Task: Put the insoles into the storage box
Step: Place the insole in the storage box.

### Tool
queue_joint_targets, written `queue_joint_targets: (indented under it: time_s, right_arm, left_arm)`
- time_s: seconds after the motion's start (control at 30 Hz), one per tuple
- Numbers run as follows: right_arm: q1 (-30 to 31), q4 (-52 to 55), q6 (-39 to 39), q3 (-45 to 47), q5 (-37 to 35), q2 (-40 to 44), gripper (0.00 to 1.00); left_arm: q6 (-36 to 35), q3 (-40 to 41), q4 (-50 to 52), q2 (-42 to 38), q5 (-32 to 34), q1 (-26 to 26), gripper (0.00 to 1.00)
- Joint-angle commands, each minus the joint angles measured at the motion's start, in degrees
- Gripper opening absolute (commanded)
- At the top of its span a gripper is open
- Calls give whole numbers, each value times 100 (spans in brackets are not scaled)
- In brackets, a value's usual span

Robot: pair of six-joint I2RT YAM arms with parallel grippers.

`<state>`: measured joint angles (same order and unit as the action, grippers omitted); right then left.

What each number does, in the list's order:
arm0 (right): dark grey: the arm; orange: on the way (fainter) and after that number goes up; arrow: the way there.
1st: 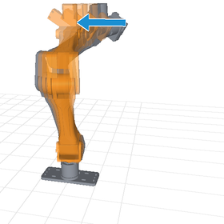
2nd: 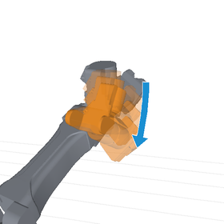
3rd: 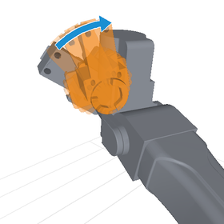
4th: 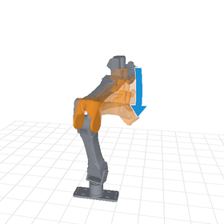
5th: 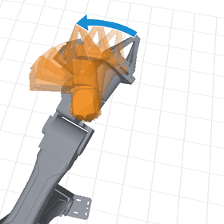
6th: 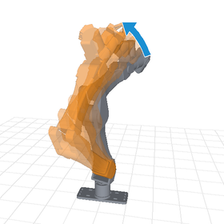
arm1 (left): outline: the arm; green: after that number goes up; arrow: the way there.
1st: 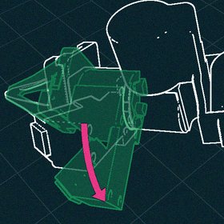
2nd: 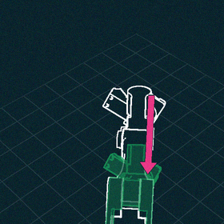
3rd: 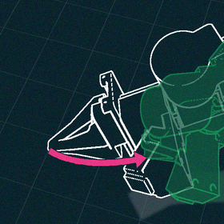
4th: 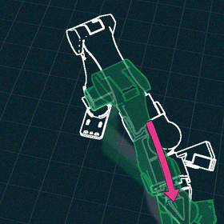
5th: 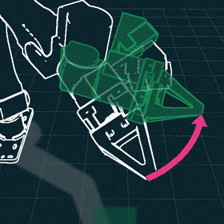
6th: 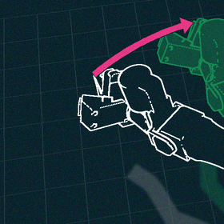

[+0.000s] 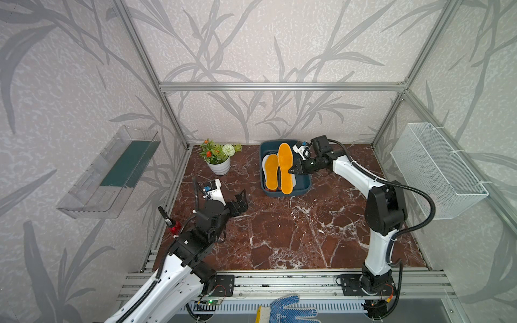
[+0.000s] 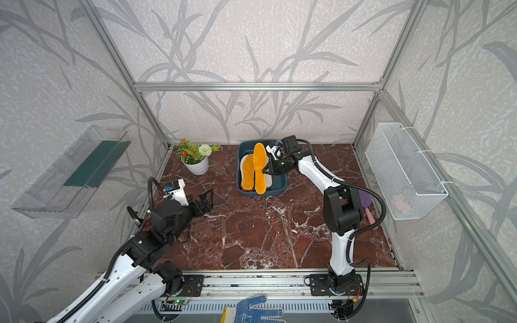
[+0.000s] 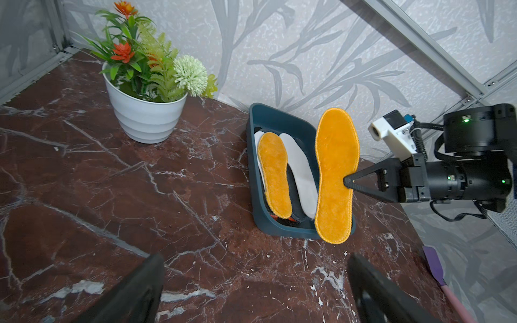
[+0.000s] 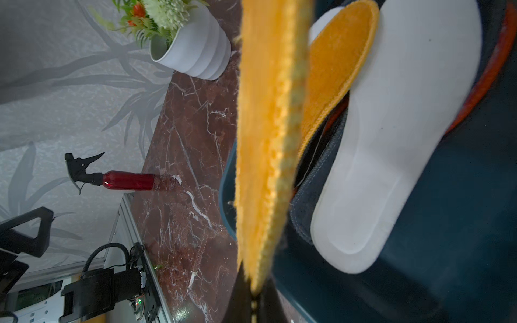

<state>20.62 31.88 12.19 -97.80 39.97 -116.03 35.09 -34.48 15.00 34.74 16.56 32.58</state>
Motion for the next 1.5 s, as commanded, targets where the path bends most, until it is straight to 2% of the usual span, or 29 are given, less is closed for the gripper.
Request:
queue_joint_targets:
  time_s: [0.0,0.53,1.0,1.07,1.13,1.3,1.37,1.4,1.47]
  right_arm:
    - [-90,498,-253,-618,377,-350,0]
    - [-258,1402,-439,-2277,458,-1750,0]
    - [-243,1904,-627,-3040,-360,-2433,2]
    - [-235,1946,-612,-3096,-518,-2442,12]
    - [-219,1963,-639,-3105,-582,-2396,33]
    - [-81,1967,-667,-3022,-1058,-2071,56]
    - [-18,1901,-649,-2945,-1224,-1892,81]
    - [15,1845,-608,-2879,-1402,-1748,89]
    - [75,1719,-556,-2685,-1788,-1472,99]
  left_arm:
    - [20,116,229,-118,333,7,99]
    - [-98,91,285,-31,417,-16,99]
    - [-125,91,396,-73,465,-60,99]
    - [-127,83,428,-82,477,-65,99]
    - [-134,74,464,-93,508,-68,99]
    - [-181,47,551,-134,646,-83,99]
    - [-217,25,604,-152,732,-85,99]
    - [-263,0,653,-154,790,-85,99]
    - [-369,-68,743,-146,894,-92,99]
